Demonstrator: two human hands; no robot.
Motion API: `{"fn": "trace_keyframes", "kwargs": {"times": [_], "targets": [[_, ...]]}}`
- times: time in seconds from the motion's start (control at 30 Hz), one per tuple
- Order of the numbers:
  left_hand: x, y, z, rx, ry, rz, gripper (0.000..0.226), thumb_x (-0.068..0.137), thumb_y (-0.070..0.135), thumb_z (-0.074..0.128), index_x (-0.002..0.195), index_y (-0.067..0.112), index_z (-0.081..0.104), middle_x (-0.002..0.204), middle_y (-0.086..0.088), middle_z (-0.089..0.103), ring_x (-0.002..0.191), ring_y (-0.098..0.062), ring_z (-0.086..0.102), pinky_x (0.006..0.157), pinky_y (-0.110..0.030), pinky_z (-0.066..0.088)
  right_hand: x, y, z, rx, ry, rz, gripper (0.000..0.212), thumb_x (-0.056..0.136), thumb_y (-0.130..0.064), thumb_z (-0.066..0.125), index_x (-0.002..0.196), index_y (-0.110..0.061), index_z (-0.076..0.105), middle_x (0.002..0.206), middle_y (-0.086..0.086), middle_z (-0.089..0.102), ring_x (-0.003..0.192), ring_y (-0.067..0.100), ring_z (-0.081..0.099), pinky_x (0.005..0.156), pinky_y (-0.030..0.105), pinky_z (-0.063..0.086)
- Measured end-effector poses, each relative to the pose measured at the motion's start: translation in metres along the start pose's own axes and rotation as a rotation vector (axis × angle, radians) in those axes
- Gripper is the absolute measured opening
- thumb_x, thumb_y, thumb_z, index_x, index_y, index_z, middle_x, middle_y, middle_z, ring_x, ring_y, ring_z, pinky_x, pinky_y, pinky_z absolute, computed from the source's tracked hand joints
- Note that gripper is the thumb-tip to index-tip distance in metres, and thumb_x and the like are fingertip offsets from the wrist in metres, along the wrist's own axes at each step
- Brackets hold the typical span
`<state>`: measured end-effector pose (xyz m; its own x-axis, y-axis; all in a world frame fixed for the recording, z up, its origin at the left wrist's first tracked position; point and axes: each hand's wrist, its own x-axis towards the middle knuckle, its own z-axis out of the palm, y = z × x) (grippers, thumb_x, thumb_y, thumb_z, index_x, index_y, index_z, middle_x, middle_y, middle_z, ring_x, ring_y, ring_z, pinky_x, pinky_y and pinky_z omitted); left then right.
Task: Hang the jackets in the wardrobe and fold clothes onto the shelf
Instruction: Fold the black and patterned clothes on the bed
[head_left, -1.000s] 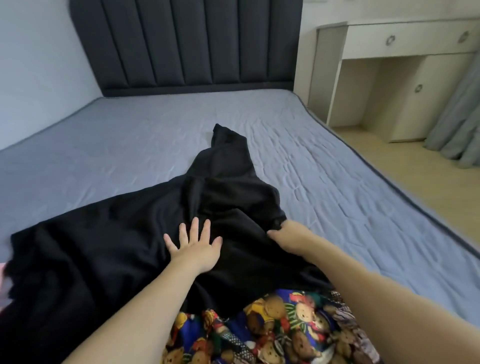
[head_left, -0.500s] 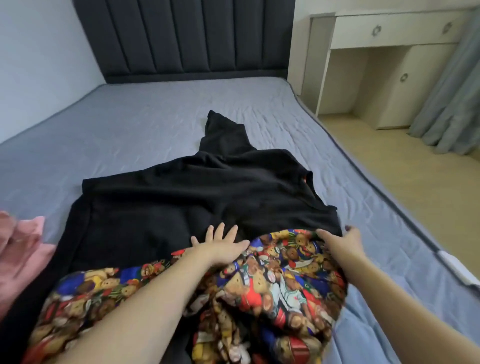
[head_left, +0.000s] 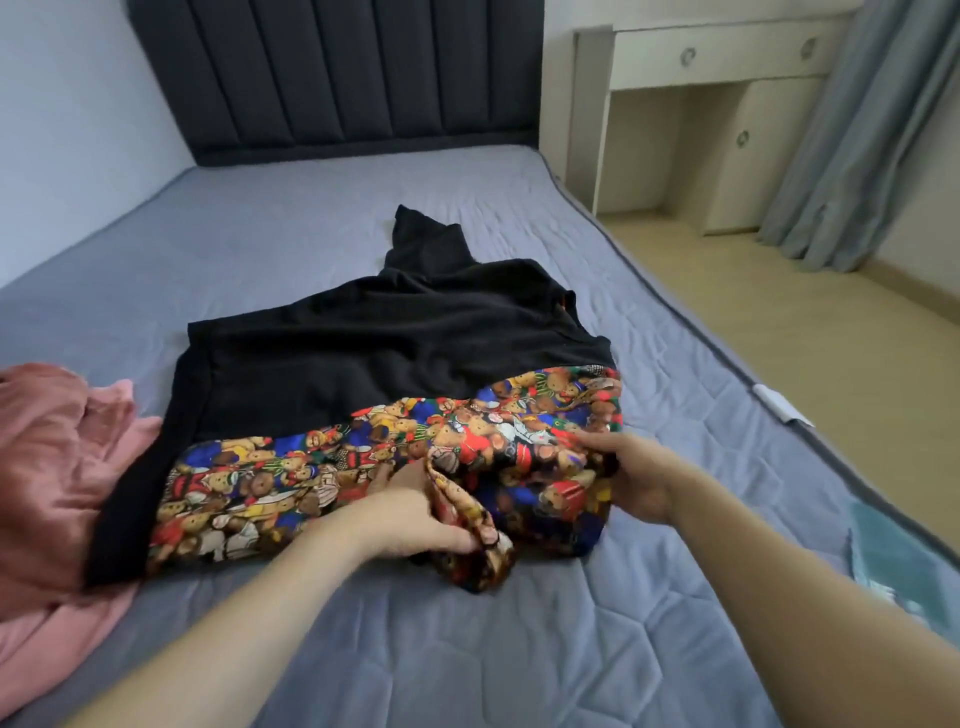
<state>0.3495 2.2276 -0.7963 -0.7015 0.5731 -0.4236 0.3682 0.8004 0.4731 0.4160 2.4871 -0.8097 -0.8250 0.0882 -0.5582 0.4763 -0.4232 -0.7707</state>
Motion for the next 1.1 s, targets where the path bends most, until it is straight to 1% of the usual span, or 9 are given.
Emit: {"fn": "trace_keyframes", "kwargs": {"times": [0.1, 0.2, 0.33, 0.5, 0.63, 0.7, 0.8, 0.93, 1.1], "targets": [[-0.01, 0.045, 0.011, -0.148, 0.09, 0.086, 0.023, 0.092, 0.014, 0.048, 0.101, 0.015, 0.069, 0.11, -0.007, 0.072, 0.106, -0.021, 0.063, 0.097, -0.034, 0.046, -0.029, -0.043, -0.01, 0.028, 0.088, -0.106, 0.018, 0.097, -0.017, 0.052, 0.102, -0.004, 0.063, 0.081, 0.011, 0.071, 0.064, 0.022, 0.069, 0.061, 0.035, 0.06], [-0.032, 0.084, 0.007, -0.47, -0.12, 0.266, 0.018, 0.081, 0.027, 0.054, 0.093, 0.029, 0.067, 0.094, 0.02, 0.069, 0.088, 0.007, 0.059, 0.086, -0.024, 0.047, -0.083, -0.095, -0.027, 0.184, -0.022, -0.239, 0.023, 0.096, -0.006, 0.043, 0.093, 0.006, 0.062, 0.076, 0.016, 0.07, 0.062, 0.023, 0.07, 0.06, 0.034, 0.06], [-0.018, 0.12, 0.03, -0.157, 0.027, 0.158, 0.138, 0.043, 0.085, 0.07, 0.153, 0.038, 0.001, 0.16, 0.016, -0.001, 0.145, -0.004, -0.001, 0.116, -0.027, -0.004, -0.124, -0.132, -0.034, 0.268, -0.118, -0.385, 0.022, 0.092, 0.009, 0.041, 0.091, -0.013, 0.045, 0.089, 0.017, 0.063, 0.072, 0.023, 0.071, 0.066, 0.037, 0.061], [-0.015, 0.149, 0.092, -0.456, 0.368, -0.165, 0.149, 0.041, 0.083, 0.069, 0.14, 0.035, -0.032, 0.16, 0.007, -0.009, 0.149, -0.027, 0.002, 0.121, -0.046, 0.006, -0.118, -0.101, -0.034, 0.371, -0.136, -0.478, 0.088, 0.09, 0.016, 0.036, 0.154, -0.026, -0.008, 0.14, 0.018, 0.046, 0.082, 0.029, 0.073, 0.059, 0.039, 0.059], [-0.007, 0.179, 0.092, -0.99, 0.414, -0.093, 0.076, 0.09, 0.033, 0.059, 0.15, 0.012, 0.018, 0.146, -0.01, 0.041, 0.126, -0.028, 0.046, 0.107, -0.033, 0.034, -0.129, -0.111, -0.053, 0.311, 0.032, -0.498, 0.081, 0.091, 0.014, 0.039, 0.156, -0.021, 0.004, 0.148, 0.02, 0.035, 0.111, 0.038, 0.061, 0.091, 0.05, 0.052], [-0.013, 0.203, 0.066, -1.37, 0.079, -0.014, 0.027, 0.093, 0.027, 0.047, 0.105, 0.009, 0.063, 0.097, -0.01, 0.063, 0.08, -0.023, 0.055, 0.072, -0.03, 0.042, -0.138, -0.121, -0.07, 0.096, 0.17, -0.493, 0.069, 0.092, 0.005, 0.045, 0.152, -0.019, 0.021, 0.147, 0.018, 0.04, 0.112, 0.034, 0.059, 0.096, 0.047, 0.048], [-0.024, 0.209, 0.032, -1.779, -0.116, 0.087, 0.036, 0.093, 0.022, 0.04, 0.104, -0.001, 0.065, 0.109, -0.019, 0.065, 0.096, -0.03, 0.058, 0.09, -0.037, 0.045, -0.147, -0.101, -0.092, -0.368, 0.257, -0.216, 0.049, 0.089, -0.027, 0.055, 0.136, -0.02, 0.047, 0.141, 0.018, 0.048, 0.11, 0.029, 0.057, 0.094, 0.042, 0.043], [-0.035, 0.195, 0.035, -1.908, -0.056, 0.068, 0.038, 0.097, 0.022, 0.041, 0.114, -0.003, 0.063, 0.106, -0.02, 0.07, 0.095, -0.032, 0.067, 0.079, -0.041, 0.057, -0.133, -0.051, -0.115, -0.234, 0.009, 0.093, 0.099, 0.066, -0.066, 0.071, 0.146, -0.026, 0.031, 0.144, 0.022, 0.045, 0.124, 0.041, 0.052, 0.095, 0.057, 0.043], [-0.033, 0.186, 0.057, -2.04, -0.035, 0.004, 0.04, 0.098, 0.02, 0.041, 0.122, -0.005, 0.061, 0.117, -0.021, 0.068, 0.104, -0.031, 0.067, 0.082, -0.037, 0.059, -0.119, -0.006, -0.103, -0.308, -0.273, 0.048, 0.089, 0.057, -0.054, 0.085, 0.135, -0.023, 0.056, 0.143, -0.001, 0.051, 0.133, 0.02, 0.044, 0.116, 0.051, 0.024]]}}
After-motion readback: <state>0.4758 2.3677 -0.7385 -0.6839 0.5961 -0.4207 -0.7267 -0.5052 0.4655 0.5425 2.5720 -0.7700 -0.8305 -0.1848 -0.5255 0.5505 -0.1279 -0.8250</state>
